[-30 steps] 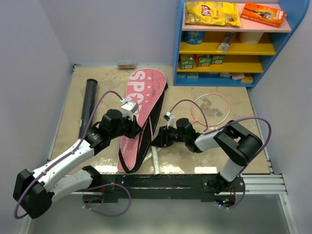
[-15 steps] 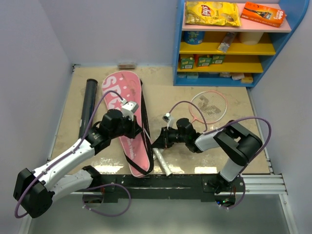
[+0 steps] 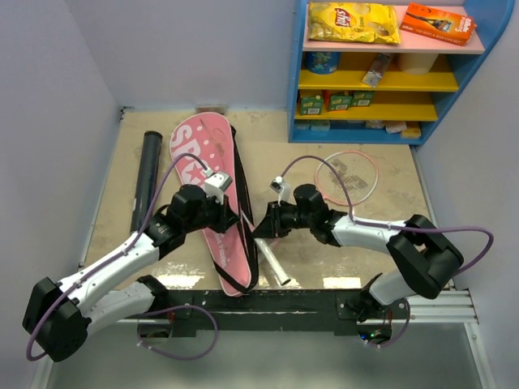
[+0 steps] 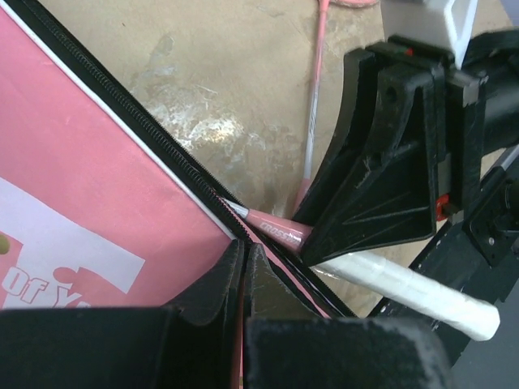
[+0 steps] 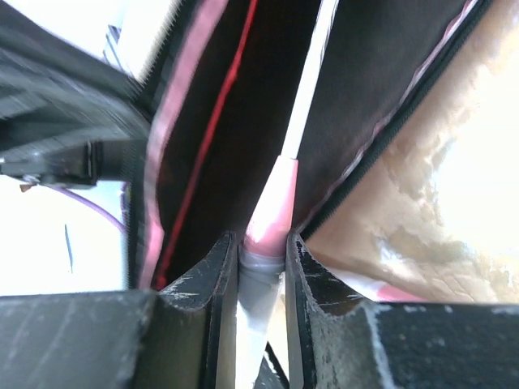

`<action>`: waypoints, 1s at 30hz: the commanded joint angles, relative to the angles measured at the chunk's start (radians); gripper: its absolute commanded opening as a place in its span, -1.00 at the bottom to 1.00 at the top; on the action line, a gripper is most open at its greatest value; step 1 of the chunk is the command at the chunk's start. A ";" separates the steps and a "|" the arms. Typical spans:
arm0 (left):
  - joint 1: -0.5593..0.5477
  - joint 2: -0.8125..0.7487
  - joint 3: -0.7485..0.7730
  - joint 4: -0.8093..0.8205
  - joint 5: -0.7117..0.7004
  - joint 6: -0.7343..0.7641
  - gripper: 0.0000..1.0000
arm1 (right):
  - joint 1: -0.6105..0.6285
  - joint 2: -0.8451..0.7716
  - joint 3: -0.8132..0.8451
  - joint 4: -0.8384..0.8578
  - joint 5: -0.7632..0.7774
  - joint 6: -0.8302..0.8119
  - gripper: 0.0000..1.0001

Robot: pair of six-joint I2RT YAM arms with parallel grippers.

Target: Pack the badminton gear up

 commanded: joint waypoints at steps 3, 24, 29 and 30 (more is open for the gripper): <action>-0.070 -0.023 -0.037 0.113 0.078 0.020 -1.00 | 0.003 -0.009 0.098 0.023 -0.010 0.017 -1.00; -0.168 -0.049 -0.083 0.290 0.246 0.015 -1.00 | 0.220 0.015 -0.024 0.287 0.384 0.394 -1.00; -0.172 -0.055 -0.088 0.294 0.242 0.019 -1.00 | 0.278 0.057 -0.041 0.302 0.506 0.482 -1.00; -0.173 -0.055 -0.089 0.293 0.239 0.020 -1.00 | 0.292 0.064 -0.038 0.305 0.522 0.494 -1.00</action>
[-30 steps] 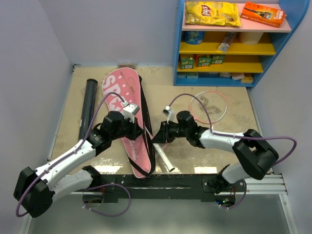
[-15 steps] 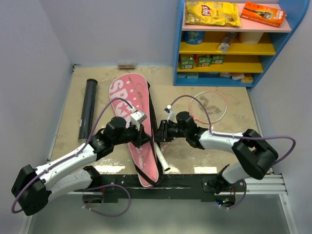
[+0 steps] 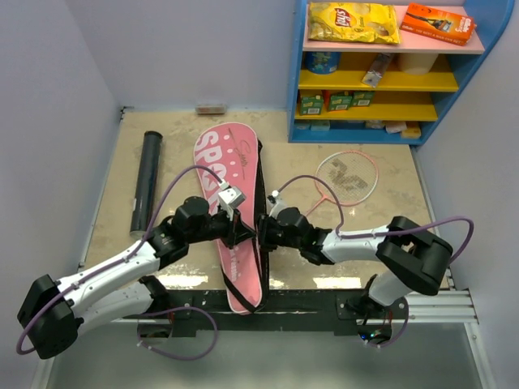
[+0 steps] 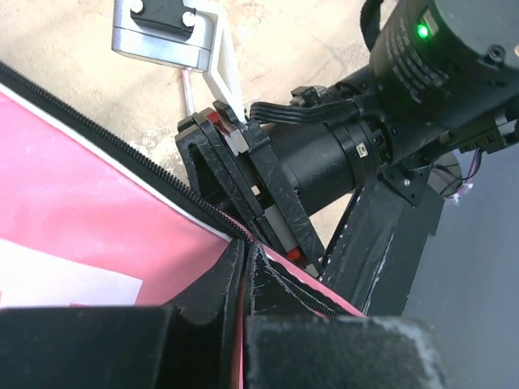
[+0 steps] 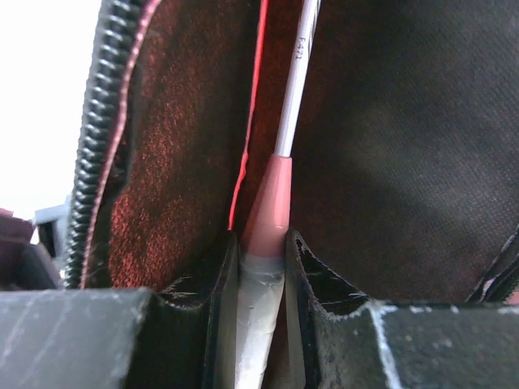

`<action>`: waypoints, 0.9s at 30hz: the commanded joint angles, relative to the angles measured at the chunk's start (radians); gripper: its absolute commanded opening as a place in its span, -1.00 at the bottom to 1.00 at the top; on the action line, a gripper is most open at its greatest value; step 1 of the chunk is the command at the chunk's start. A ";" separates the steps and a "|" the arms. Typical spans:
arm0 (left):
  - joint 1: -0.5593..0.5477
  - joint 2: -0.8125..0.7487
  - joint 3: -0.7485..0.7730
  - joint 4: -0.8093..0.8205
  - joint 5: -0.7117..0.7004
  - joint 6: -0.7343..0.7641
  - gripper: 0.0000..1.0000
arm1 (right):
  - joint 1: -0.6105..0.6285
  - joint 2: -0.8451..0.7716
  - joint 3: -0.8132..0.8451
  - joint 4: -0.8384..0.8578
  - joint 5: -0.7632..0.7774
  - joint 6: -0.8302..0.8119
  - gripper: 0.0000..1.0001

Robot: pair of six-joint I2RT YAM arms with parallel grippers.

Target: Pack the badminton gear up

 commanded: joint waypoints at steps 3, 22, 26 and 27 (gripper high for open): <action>-0.027 -0.017 0.001 0.112 0.067 0.017 -1.00 | 0.118 0.044 0.040 0.158 0.197 0.132 -1.00; -0.025 -0.110 0.100 -0.133 -0.042 0.106 -1.00 | 0.166 -0.382 0.104 -0.468 0.403 -0.047 0.50; -0.027 -0.144 0.114 -0.207 -0.113 0.124 -1.00 | 0.144 -0.488 0.153 -0.717 0.505 -0.075 0.54; -0.027 -0.147 0.120 -0.222 -0.132 0.127 -1.00 | 0.140 -0.496 0.169 -0.770 0.532 -0.078 0.54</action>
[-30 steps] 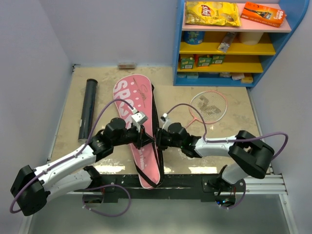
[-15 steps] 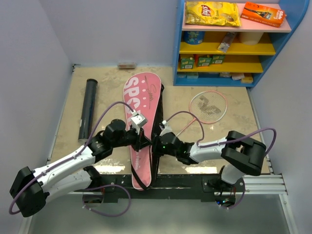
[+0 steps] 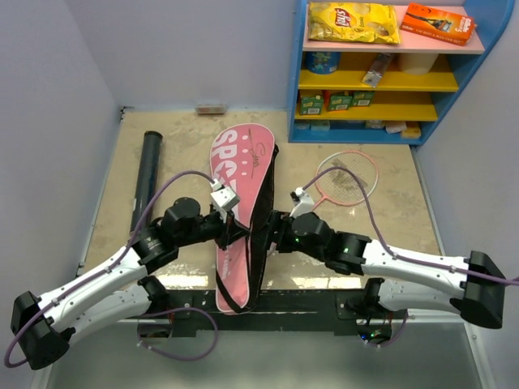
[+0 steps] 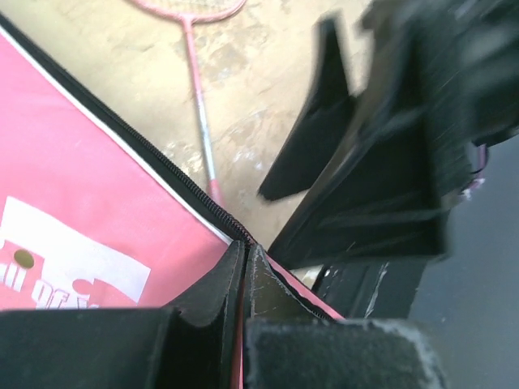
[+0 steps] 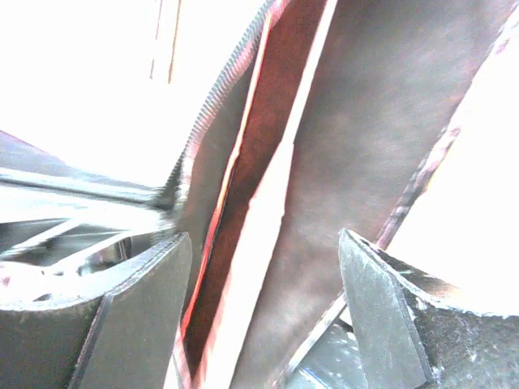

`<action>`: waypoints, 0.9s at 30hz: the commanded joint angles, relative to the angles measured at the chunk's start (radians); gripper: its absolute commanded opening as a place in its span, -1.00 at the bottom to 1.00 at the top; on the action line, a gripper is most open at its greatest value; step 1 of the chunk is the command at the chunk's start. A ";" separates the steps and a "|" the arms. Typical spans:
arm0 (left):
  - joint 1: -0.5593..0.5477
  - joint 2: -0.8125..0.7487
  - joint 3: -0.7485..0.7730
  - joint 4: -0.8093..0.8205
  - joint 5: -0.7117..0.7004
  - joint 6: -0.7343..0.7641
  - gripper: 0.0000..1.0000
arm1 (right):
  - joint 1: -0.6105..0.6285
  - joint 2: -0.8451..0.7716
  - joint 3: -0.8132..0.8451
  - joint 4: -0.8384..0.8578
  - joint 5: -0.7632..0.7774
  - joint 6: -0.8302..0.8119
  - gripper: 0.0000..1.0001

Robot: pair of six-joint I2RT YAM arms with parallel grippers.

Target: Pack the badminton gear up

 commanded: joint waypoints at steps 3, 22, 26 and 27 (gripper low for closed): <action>-0.003 -0.018 0.076 -0.142 -0.190 0.054 -1.00 | -0.029 -0.065 0.152 -0.400 0.224 -0.049 0.53; -0.003 -0.030 0.097 -0.169 -0.427 0.050 -1.00 | -0.282 0.433 0.294 -0.506 0.318 0.035 0.45; -0.001 -0.051 0.080 -0.165 -0.409 0.051 -1.00 | -0.302 0.514 0.347 -0.538 0.329 0.046 0.46; -0.003 -0.056 0.079 -0.167 -0.405 0.053 -1.00 | -0.309 0.527 0.353 -0.544 0.330 0.054 0.46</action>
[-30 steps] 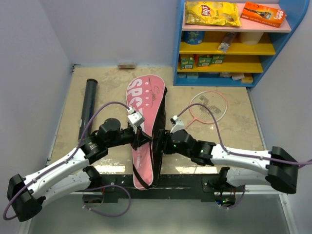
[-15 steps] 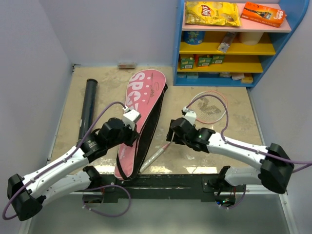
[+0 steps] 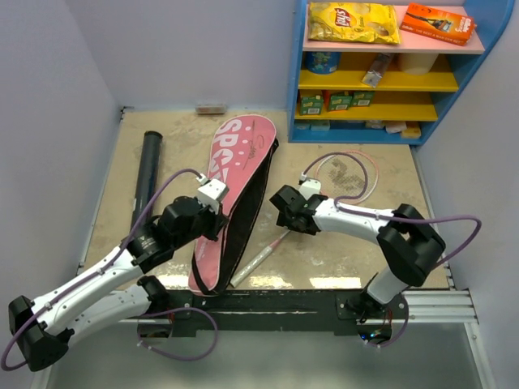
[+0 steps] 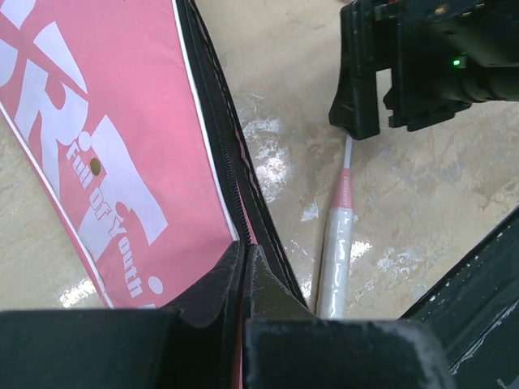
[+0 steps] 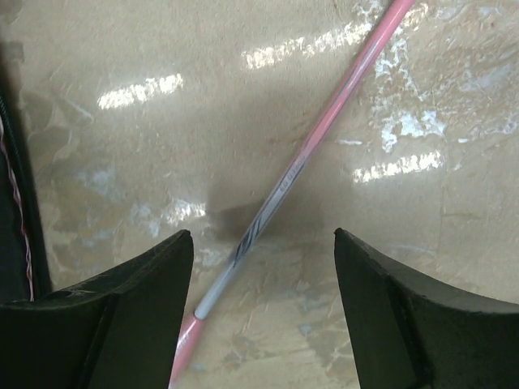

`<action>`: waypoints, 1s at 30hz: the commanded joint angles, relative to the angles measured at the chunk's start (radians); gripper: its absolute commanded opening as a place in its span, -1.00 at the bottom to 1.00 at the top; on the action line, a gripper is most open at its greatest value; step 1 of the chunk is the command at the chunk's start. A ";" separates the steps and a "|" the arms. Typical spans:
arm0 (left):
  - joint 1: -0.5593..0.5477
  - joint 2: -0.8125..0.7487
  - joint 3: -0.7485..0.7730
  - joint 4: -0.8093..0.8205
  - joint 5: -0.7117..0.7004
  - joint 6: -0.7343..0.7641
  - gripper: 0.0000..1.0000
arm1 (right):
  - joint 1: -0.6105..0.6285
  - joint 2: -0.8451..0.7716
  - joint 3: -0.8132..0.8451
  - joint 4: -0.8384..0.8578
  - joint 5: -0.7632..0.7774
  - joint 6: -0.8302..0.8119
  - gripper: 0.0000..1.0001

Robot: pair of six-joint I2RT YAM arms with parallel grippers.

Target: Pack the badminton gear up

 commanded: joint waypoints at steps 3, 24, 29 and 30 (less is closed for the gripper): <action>-0.001 -0.055 -0.001 0.084 0.036 0.022 -1.00 | -0.028 0.082 0.062 -0.043 0.049 0.058 0.45; -0.001 -0.098 -0.010 0.075 0.084 0.036 -1.00 | -0.032 0.010 -0.071 -0.062 -0.005 0.125 -1.00; -0.001 -0.101 -0.013 0.077 0.084 0.033 -1.00 | -0.011 -0.190 -0.062 -0.170 0.007 0.125 -1.00; 0.001 -0.103 -0.013 0.078 0.084 0.031 -1.00 | 0.000 -0.224 -0.061 -0.192 0.015 0.136 -1.00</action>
